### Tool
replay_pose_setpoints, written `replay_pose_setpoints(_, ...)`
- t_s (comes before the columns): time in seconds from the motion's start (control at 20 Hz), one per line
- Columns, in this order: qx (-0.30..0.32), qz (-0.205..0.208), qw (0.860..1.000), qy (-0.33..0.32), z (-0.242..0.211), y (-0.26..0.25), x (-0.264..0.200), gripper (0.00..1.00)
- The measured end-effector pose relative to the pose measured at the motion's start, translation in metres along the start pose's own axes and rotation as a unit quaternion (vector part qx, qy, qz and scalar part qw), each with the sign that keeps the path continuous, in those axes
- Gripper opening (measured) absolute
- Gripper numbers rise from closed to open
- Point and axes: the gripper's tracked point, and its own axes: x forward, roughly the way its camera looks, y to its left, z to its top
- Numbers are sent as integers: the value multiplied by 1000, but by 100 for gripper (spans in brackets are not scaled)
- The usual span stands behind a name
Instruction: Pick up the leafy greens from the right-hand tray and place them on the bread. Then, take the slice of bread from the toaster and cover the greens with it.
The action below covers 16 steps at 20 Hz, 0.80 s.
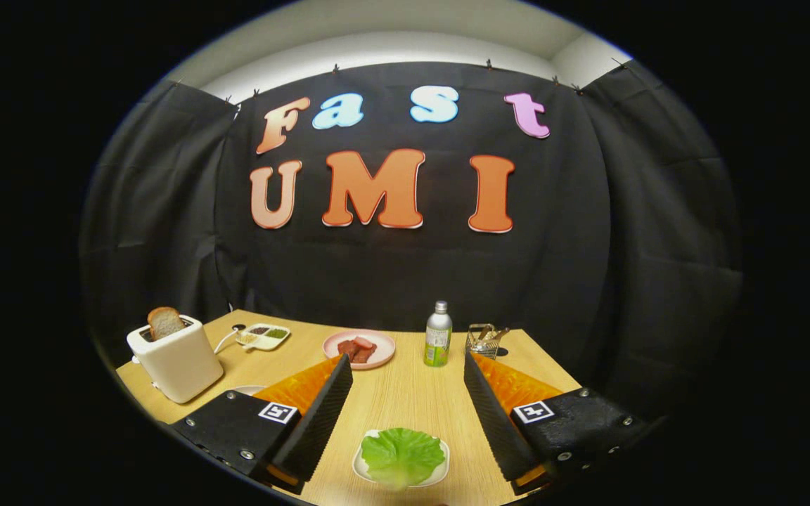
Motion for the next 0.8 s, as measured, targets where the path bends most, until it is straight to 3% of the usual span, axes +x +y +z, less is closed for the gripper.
replay_pose_setpoints(0.3,40,44,984,166,-66,21,19,96)
replay_pose_setpoints(0.65,44,42,943,328,-143,20,36,94)
replay_pose_setpoints(0.8,26,53,918,392,-176,21,38,93)
